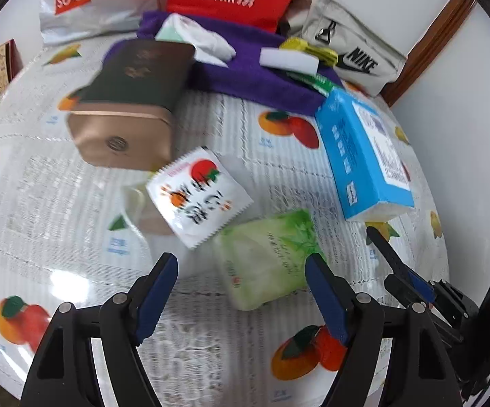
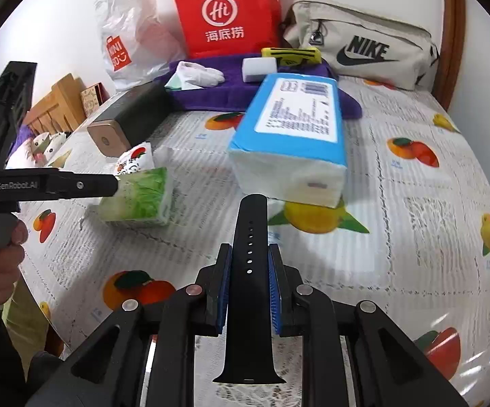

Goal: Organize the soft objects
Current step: 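Grasp the green tissue packet with the left tool while the right tool holds the strap, then carry the green packet and black strap toward the purple towel with both tools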

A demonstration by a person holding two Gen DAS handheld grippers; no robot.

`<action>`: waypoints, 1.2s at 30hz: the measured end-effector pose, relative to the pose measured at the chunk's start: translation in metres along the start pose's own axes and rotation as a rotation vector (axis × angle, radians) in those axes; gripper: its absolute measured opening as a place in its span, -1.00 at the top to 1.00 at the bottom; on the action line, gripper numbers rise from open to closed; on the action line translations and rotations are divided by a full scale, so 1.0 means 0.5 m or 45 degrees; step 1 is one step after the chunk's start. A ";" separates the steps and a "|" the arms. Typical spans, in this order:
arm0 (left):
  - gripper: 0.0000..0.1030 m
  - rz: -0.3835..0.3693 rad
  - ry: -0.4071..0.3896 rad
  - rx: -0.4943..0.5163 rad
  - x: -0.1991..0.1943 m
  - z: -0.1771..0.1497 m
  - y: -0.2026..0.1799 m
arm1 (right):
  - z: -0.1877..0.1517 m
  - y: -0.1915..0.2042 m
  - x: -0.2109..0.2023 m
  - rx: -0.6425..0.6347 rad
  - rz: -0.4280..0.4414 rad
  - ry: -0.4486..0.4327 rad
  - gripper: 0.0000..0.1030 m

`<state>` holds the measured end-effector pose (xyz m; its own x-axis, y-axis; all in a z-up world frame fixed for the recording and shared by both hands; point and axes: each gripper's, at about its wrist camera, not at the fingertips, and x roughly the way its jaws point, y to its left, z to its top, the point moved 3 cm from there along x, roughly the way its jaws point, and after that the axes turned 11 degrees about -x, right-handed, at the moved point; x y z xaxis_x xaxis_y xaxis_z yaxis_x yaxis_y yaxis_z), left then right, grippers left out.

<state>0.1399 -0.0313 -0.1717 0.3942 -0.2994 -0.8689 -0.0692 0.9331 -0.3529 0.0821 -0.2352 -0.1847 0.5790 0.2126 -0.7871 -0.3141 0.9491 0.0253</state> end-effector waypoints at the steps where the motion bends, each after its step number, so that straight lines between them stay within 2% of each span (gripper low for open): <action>1: -0.48 0.002 0.015 -0.006 0.007 -0.002 -0.005 | -0.004 -0.005 0.002 0.008 0.007 0.001 0.61; 6: -0.49 0.018 0.028 -0.018 0.017 -0.002 -0.029 | -0.014 -0.026 0.011 0.042 0.037 -0.002 0.61; 12: -0.53 0.119 0.040 0.020 0.055 0.003 -0.062 | -0.017 -0.036 0.024 0.037 0.036 0.003 0.61; 13: -0.61 0.133 0.042 0.023 0.064 0.002 -0.066 | -0.018 -0.038 0.026 0.039 0.034 0.007 0.61; 16: -0.72 0.187 0.002 0.063 0.077 0.000 -0.083 | -0.023 -0.044 0.031 0.047 0.039 0.007 0.61; 20: -0.70 0.282 -0.037 0.182 0.092 -0.010 -0.100 | -0.022 -0.043 0.036 0.046 0.024 -0.006 0.61; 21: -0.70 0.278 -0.049 0.195 0.090 -0.013 -0.099 | -0.022 -0.041 0.037 0.040 0.019 -0.009 0.61; 23: -0.54 0.256 -0.068 0.185 0.082 -0.013 -0.092 | -0.020 -0.039 0.040 0.031 0.015 -0.020 0.61; 27: -0.51 0.149 -0.067 0.125 0.052 -0.009 -0.064 | -0.019 -0.037 0.039 0.041 0.008 -0.025 0.61; 32: -0.51 0.106 -0.093 0.089 0.020 -0.009 -0.034 | -0.018 -0.026 0.039 0.034 -0.009 -0.018 0.61; 36: -0.51 0.119 -0.119 0.072 -0.003 -0.013 -0.007 | -0.021 -0.009 0.037 0.019 -0.013 -0.014 0.61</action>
<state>0.1336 -0.0354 -0.1717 0.4722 -0.1934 -0.8600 -0.0585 0.9666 -0.2495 0.0863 -0.2377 -0.2060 0.5905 0.2052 -0.7805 -0.2970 0.9545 0.0263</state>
